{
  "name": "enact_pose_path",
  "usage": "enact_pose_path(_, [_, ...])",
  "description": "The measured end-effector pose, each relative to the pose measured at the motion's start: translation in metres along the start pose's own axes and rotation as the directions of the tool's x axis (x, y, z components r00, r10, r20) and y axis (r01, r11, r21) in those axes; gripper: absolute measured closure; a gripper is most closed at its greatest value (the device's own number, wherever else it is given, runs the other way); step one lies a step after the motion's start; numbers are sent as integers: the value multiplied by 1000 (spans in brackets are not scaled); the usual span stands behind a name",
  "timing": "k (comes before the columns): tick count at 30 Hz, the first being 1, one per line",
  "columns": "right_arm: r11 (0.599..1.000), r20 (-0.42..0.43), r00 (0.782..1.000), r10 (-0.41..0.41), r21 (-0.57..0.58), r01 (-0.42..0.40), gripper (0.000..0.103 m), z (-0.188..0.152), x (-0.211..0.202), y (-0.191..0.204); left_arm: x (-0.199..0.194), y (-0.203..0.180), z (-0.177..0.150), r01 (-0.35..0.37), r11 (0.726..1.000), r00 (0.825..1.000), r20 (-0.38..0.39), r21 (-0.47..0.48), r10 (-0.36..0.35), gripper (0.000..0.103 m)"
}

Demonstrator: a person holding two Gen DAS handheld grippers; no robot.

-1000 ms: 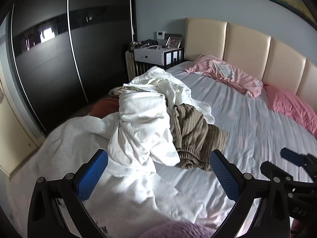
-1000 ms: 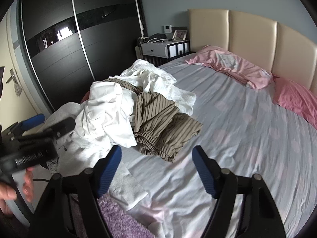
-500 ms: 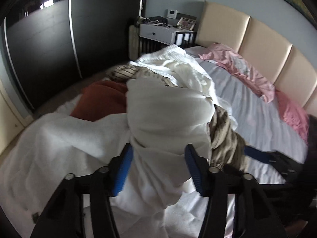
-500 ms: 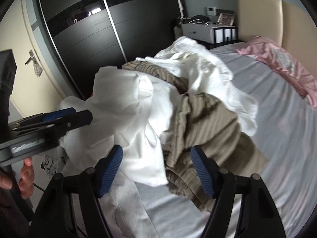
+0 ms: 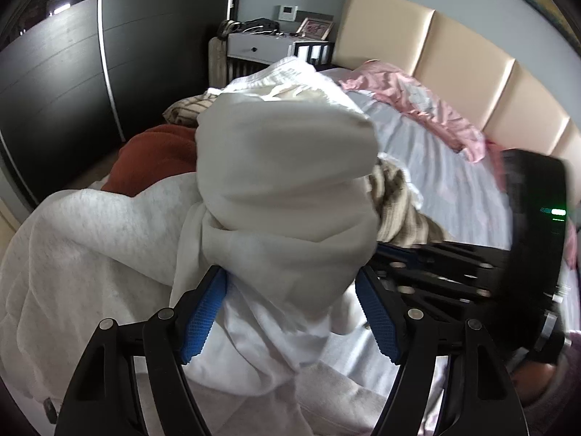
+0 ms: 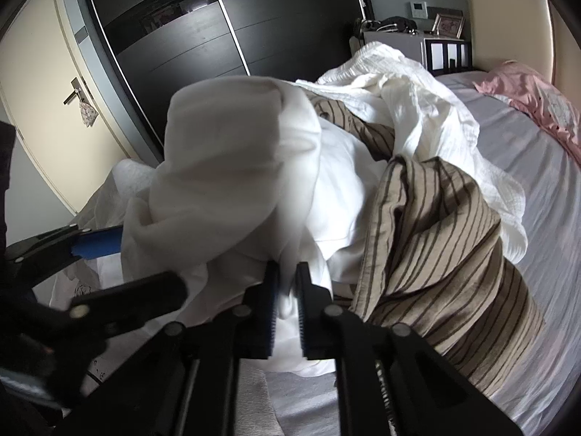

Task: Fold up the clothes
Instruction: 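Grasp the white shirt from the pile with the left gripper while the right gripper grasps it too, then lift the white shirt and lay it onto the open bed sheet with both grippers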

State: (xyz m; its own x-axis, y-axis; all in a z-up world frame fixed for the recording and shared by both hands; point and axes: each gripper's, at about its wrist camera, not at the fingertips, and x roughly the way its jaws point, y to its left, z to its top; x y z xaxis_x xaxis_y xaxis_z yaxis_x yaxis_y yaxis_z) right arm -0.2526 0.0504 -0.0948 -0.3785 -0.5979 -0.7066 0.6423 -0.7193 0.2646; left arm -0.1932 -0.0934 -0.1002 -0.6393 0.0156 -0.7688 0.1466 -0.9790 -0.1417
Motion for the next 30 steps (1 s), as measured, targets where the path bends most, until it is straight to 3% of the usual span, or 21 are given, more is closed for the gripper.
enact_pose_path(3, [1000,29,999,-30,3,30,98,1,-9,-3,5,-1,4,-18,1000,1000,-9,-12,18,62])
enact_pose_path(6, [998,84,994,-66,22,64,99,6,-26,-6,2,-3,11,-3,1000,1000,-3,-15,3,74])
enact_pose_path(9, [993,143,983,-118,20,117,99,14,-49,-5,-12,-14,25,19,1000,999,32,9,-19,79])
enact_pose_path(13, [980,268,943,-200,34,199,99,32,-103,-4,-47,-36,49,54,996,991,116,67,-62,82])
enact_pose_path(19, [937,426,838,-340,81,339,100,43,-218,-5,-119,-87,77,150,973,954,233,175,-189,87])
enact_pose_path(23, [875,498,728,-471,160,456,100,20,-306,-13,-166,-137,78,235,935,910,278,265,-308,88])
enact_pose_path(27, [785,501,621,-602,231,575,99,-19,-377,-19,-199,-199,69,306,886,869,278,349,-410,89])
enact_pose_path(30, [706,459,553,-695,292,645,99,-63,-424,-25,-206,-246,56,350,850,853,241,393,-463,89])
